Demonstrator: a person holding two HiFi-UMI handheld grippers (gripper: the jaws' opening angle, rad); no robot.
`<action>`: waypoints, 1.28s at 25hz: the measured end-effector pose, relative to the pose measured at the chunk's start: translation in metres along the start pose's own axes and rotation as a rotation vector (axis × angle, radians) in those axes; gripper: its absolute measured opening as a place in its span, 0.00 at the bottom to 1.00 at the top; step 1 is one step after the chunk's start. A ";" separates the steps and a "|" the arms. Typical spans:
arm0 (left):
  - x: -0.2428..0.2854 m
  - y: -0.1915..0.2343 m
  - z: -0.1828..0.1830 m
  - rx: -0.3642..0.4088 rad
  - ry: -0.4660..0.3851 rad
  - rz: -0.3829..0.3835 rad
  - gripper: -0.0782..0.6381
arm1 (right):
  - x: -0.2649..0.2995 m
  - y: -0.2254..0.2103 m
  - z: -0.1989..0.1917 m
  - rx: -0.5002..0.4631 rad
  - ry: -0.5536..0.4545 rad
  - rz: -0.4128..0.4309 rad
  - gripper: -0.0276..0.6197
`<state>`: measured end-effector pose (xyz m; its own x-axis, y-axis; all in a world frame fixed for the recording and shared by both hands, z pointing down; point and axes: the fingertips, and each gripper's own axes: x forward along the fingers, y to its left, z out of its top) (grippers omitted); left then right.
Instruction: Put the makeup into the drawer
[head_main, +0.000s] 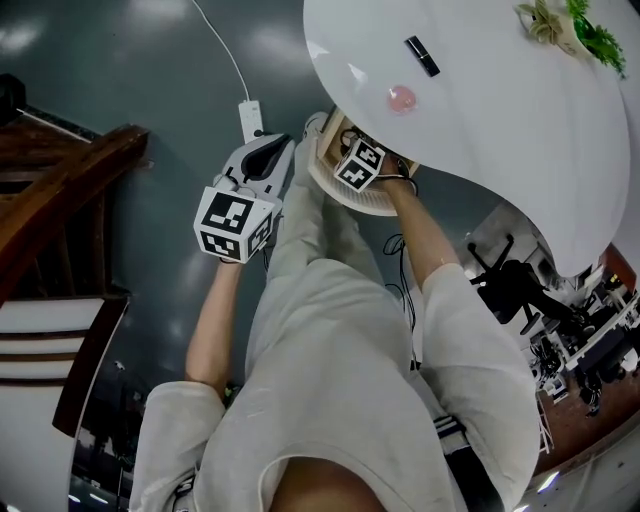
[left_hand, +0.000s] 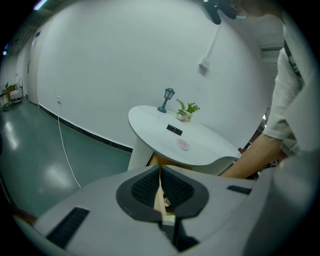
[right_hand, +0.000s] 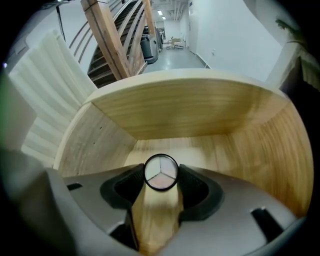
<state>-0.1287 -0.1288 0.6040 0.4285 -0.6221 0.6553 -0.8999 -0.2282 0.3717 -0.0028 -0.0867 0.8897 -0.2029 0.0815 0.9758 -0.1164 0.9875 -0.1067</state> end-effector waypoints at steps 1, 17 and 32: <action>0.000 0.001 0.000 -0.001 -0.001 -0.001 0.13 | 0.001 0.001 0.000 -0.002 -0.003 -0.003 0.38; -0.013 -0.026 0.008 0.045 -0.042 -0.018 0.13 | -0.097 0.015 0.038 0.093 -0.244 -0.062 0.40; -0.025 -0.064 0.014 0.072 -0.084 -0.027 0.13 | -0.245 0.019 0.045 0.296 -0.555 -0.192 0.40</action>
<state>-0.0828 -0.1092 0.5547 0.4470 -0.6745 0.5875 -0.8929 -0.2968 0.3387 0.0010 -0.0941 0.6400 -0.6138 -0.2524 0.7480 -0.4469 0.8922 -0.0657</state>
